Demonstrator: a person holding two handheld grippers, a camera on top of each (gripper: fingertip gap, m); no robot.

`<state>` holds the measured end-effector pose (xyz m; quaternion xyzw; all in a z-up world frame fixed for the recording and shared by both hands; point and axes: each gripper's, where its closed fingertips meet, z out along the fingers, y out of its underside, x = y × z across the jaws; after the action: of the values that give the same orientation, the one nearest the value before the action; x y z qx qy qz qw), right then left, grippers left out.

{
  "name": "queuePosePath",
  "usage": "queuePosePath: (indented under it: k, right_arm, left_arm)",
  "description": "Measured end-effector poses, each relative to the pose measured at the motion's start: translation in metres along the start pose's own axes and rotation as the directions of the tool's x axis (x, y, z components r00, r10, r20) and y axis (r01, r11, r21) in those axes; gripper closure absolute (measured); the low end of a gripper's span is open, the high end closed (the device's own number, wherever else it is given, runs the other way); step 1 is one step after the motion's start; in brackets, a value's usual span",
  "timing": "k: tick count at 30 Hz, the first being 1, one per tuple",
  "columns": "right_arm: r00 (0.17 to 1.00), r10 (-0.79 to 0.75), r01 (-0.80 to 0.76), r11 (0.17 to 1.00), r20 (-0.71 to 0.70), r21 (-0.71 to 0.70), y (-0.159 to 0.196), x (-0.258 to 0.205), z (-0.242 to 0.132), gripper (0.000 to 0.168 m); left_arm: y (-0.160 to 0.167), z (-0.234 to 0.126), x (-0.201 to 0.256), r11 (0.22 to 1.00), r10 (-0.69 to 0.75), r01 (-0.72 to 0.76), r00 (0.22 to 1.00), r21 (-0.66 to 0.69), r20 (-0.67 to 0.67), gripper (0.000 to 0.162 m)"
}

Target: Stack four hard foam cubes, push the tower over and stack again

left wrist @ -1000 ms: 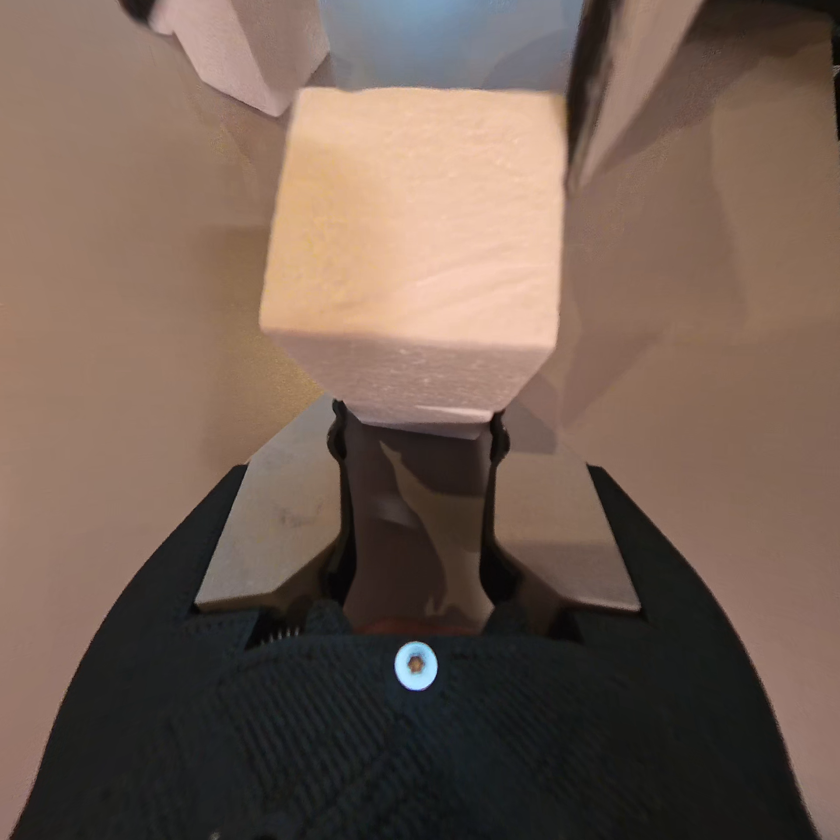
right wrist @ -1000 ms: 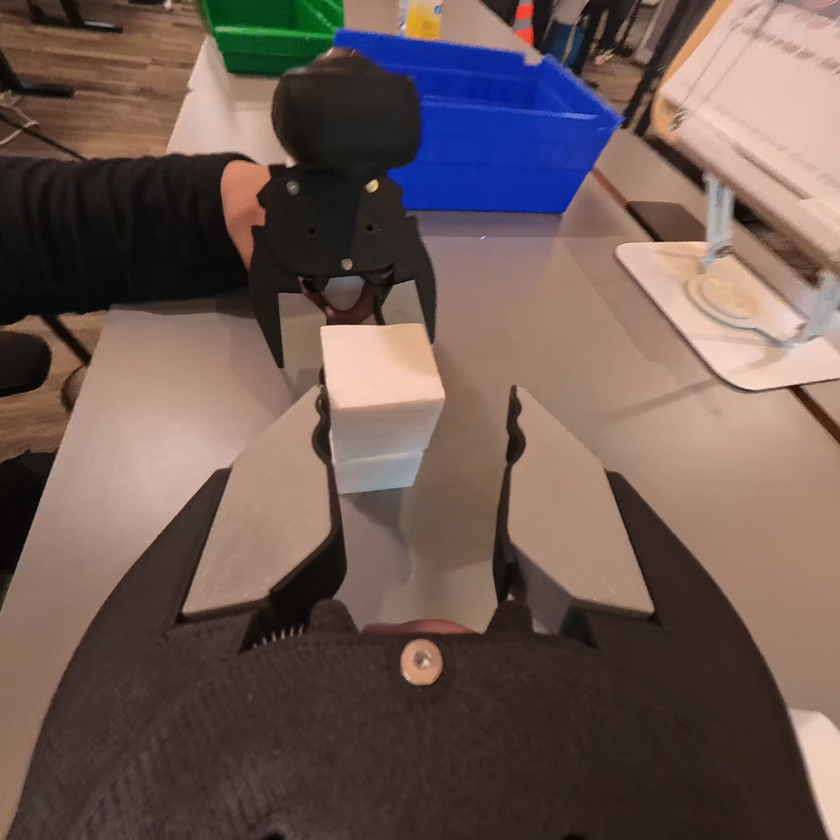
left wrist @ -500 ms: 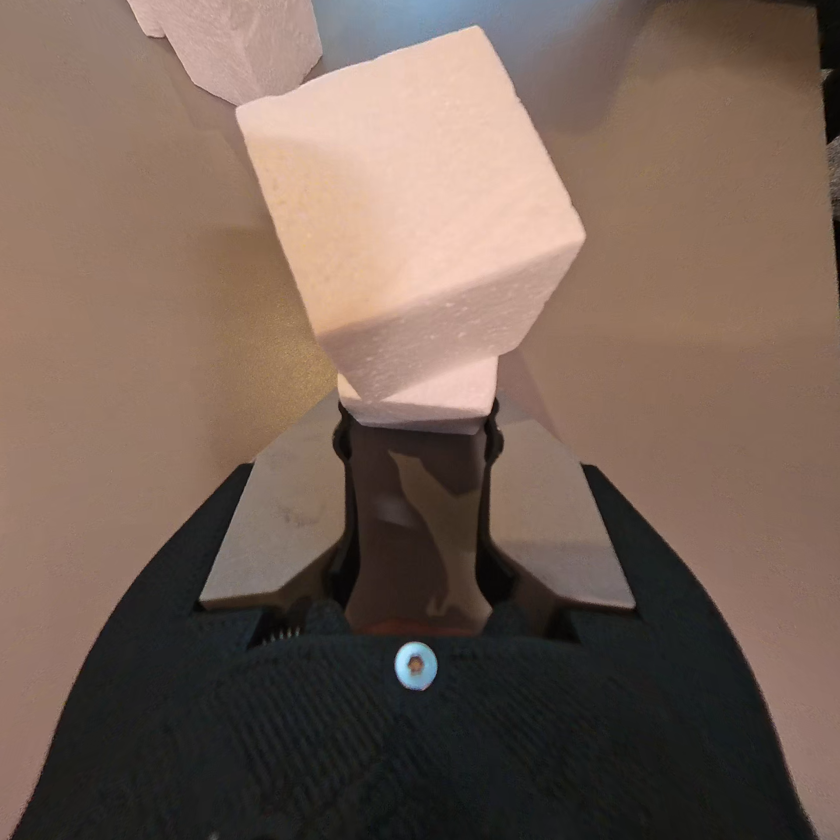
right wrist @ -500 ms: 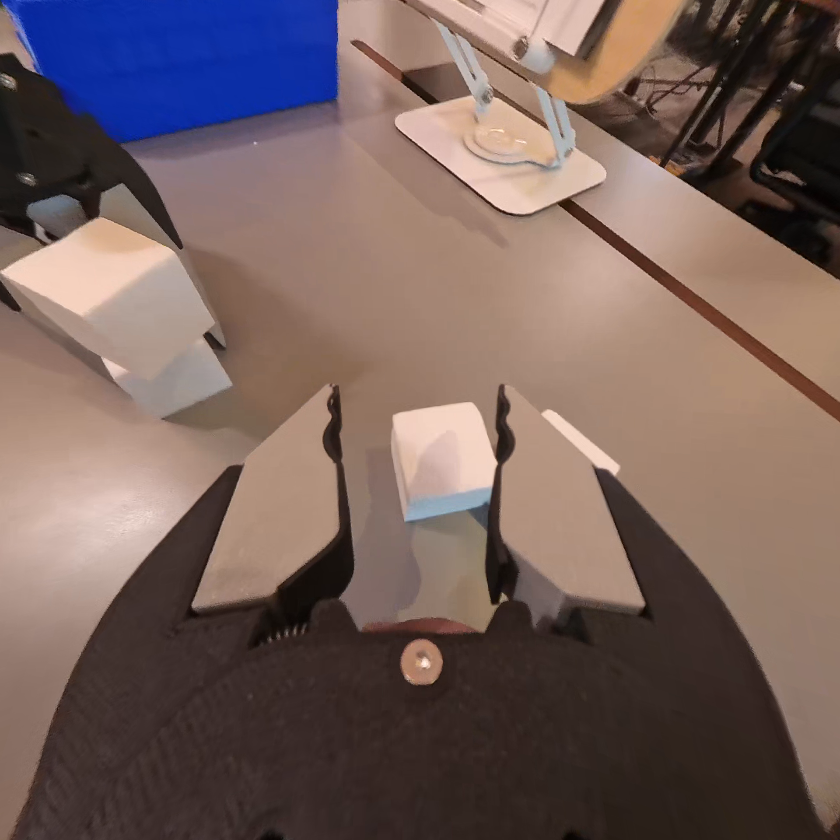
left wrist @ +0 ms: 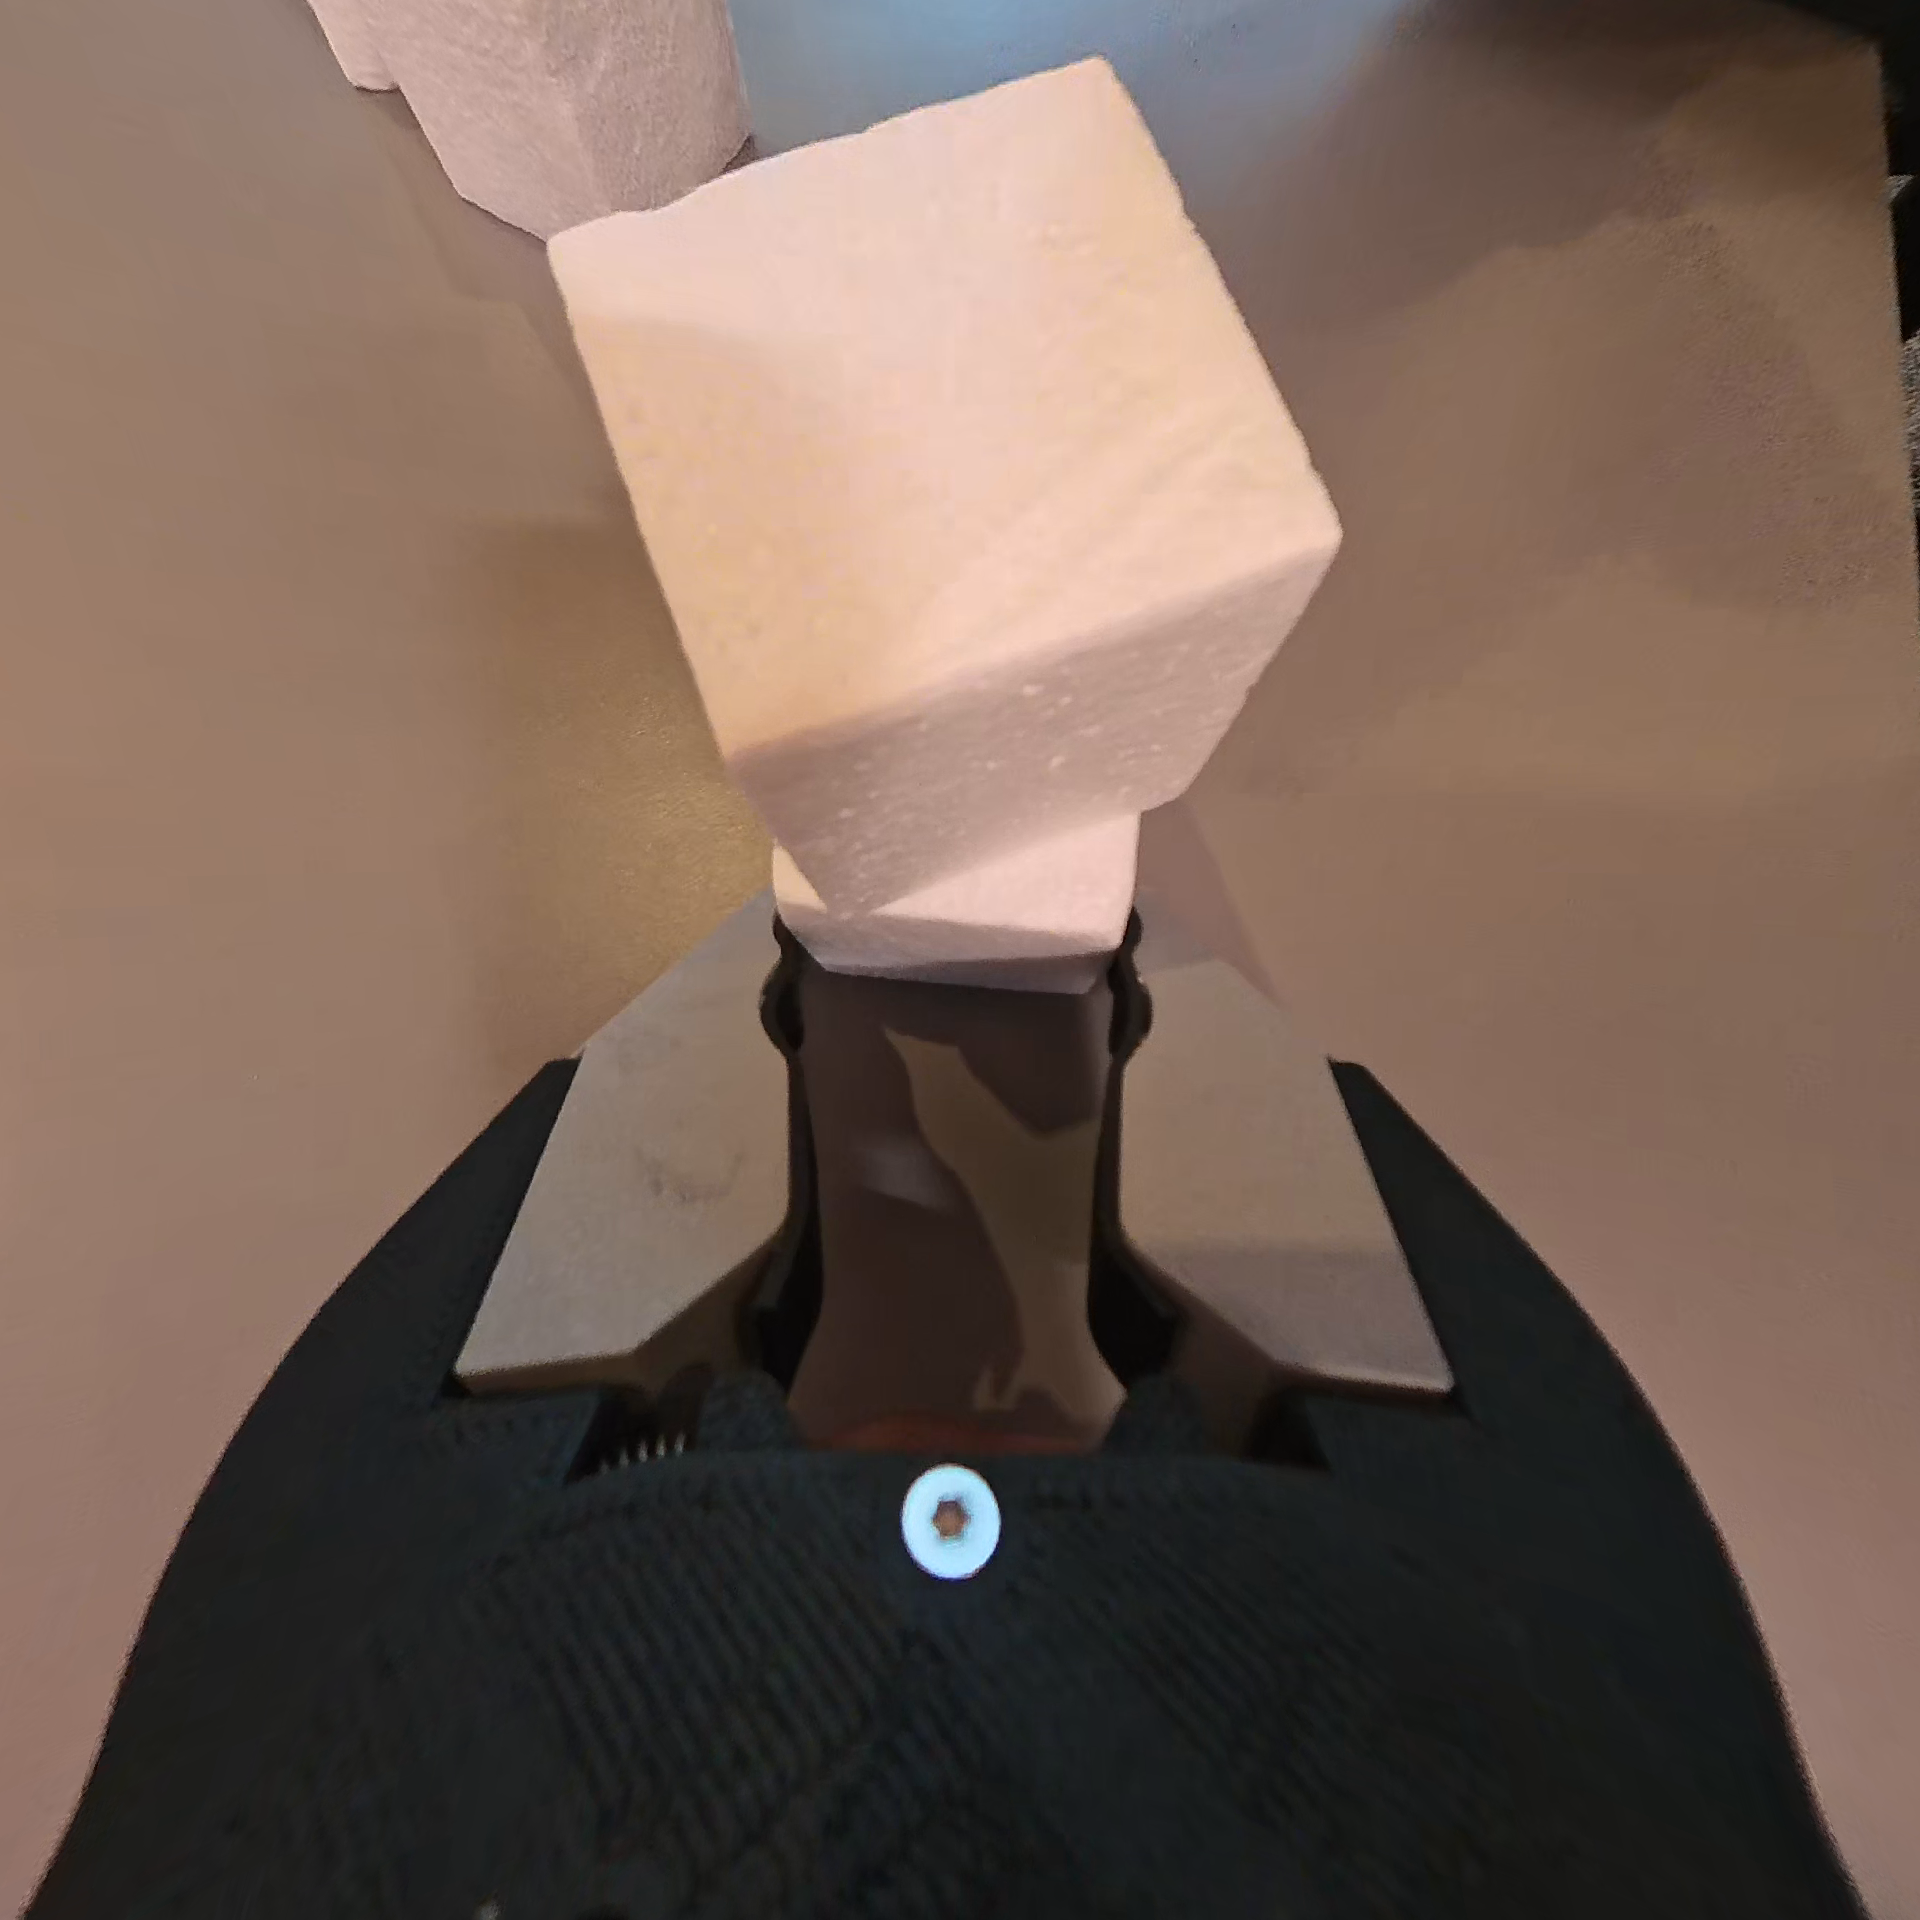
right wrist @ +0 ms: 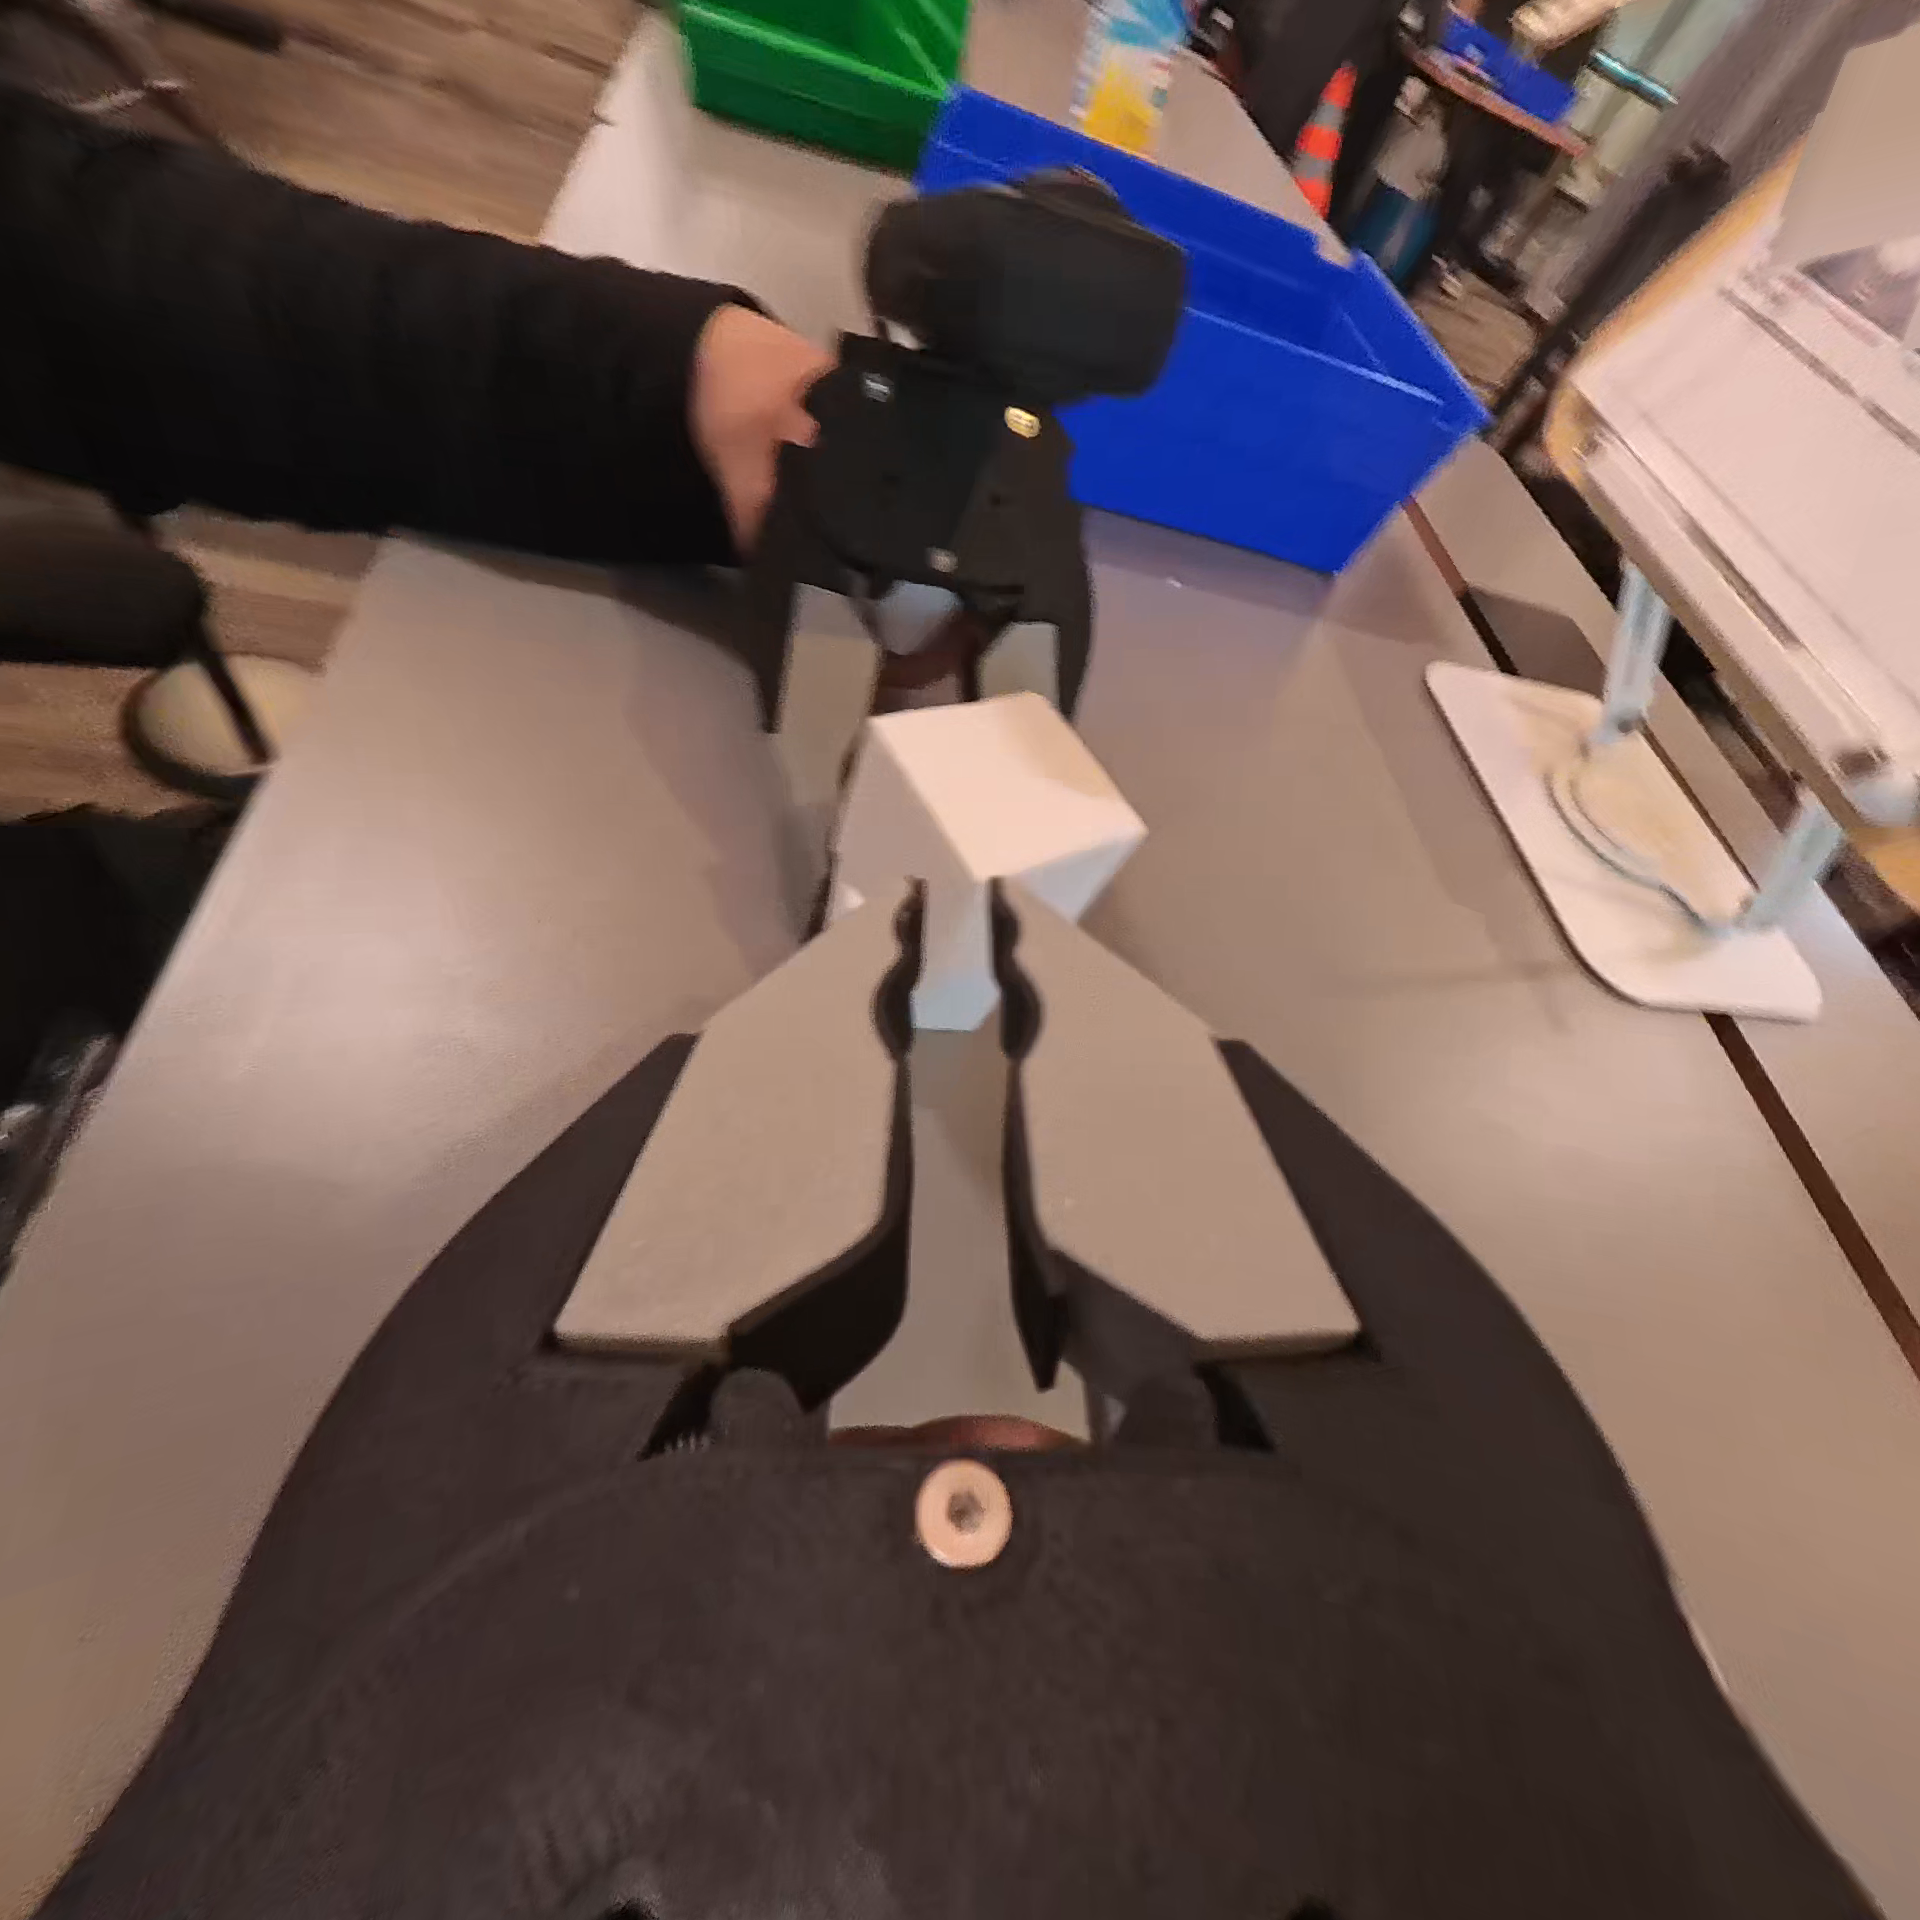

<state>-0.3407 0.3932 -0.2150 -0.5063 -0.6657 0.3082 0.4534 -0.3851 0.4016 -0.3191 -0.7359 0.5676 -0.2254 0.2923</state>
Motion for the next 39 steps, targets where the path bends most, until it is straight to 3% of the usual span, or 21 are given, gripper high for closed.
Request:
queuePosePath:
  k: [1,4,10,14,17,22,26,28,31,39]
  right_arm:
    - [0.999,-0.025,0.025,1.000,0.044,0.016,-0.004,-0.010,-0.002,0.168]
    - [0.993,-0.059,0.059,0.998,0.106,0.005,-0.004,-0.026,0.003,0.168]
    - [0.990,-0.109,0.117,0.990,0.089,-0.084,0.005,-0.039,0.044,0.161]
    - [0.983,-0.183,0.174,0.965,-0.027,-0.195,0.015,-0.028,0.066,0.154]
    - [0.981,-0.192,0.189,0.966,0.000,-0.178,0.010,-0.039,0.074,0.152]
    - [0.977,-0.210,0.211,0.973,0.021,-0.090,-0.007,-0.041,0.054,0.156]
    - [0.994,-0.091,0.093,0.995,-0.058,0.030,-0.020,-0.011,0.021,0.158]
    - [0.998,0.026,-0.021,0.996,-0.065,0.086,-0.020,0.005,0.011,0.143]
    - [0.977,0.213,-0.210,0.972,-0.024,0.102,-0.010,0.018,0.011,0.106]
    - [0.966,0.252,-0.253,0.968,-0.049,-0.004,0.018,0.021,0.032,0.096]
  left_arm:
    - [0.000,0.000,0.000,1.000,0.000,0.000,1.000,0.000,0.000,0.104]
    - [0.000,0.000,-0.001,1.000,-0.001,0.001,1.000,-0.002,0.003,0.103]
    - [0.000,-0.001,-0.002,1.000,0.000,0.000,1.000,-0.007,0.017,0.101]
    - [-0.001,0.000,-0.001,1.000,0.008,-0.008,1.000,-0.009,0.018,0.103]
    - [-0.001,0.001,0.000,1.000,0.008,-0.008,1.000,-0.009,0.014,0.103]
    - [0.000,0.000,-0.001,1.000,0.004,-0.004,1.000,-0.010,0.017,0.101]
    - [0.000,-0.001,-0.002,1.000,0.001,-0.001,1.000,-0.009,0.019,0.101]
    - [0.000,-0.001,-0.003,1.000,0.003,-0.002,1.000,-0.010,0.022,0.101]
    - [0.003,-0.004,-0.003,1.000,0.015,-0.014,0.999,-0.020,0.028,0.100]
    - [-0.004,-0.029,-0.002,0.998,0.016,-0.016,1.000,0.057,0.015,0.098]
